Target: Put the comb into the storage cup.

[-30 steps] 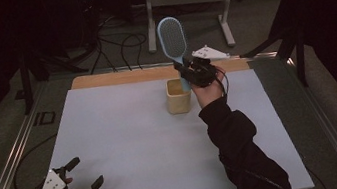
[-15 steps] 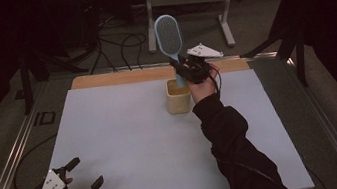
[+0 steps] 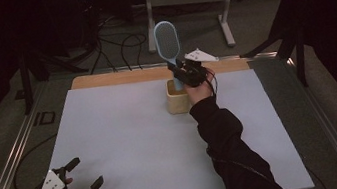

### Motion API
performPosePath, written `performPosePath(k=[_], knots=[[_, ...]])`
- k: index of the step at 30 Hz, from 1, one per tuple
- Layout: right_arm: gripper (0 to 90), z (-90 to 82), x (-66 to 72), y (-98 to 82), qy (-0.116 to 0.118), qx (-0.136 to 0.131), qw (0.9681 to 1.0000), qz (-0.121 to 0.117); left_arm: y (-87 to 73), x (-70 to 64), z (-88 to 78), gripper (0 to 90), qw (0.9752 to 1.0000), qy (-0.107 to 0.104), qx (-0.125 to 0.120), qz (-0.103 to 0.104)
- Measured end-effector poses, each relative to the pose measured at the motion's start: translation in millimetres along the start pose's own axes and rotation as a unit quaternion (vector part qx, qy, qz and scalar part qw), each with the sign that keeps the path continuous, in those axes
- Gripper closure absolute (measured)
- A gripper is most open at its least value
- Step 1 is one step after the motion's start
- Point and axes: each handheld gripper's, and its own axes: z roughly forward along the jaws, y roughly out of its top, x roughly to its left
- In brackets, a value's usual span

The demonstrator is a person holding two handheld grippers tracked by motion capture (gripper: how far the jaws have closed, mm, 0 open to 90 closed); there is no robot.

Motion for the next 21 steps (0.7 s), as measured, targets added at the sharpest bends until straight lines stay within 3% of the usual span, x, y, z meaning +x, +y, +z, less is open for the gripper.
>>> performPosePath(k=[21], knots=[[71.4, 1.9, -6.5, -21.7, 0.003, 0.014, 0.9999, 0.003, -0.2, -0.1, 0.6, 0.0, 1.0, -0.001, 0.001, -0.001]])
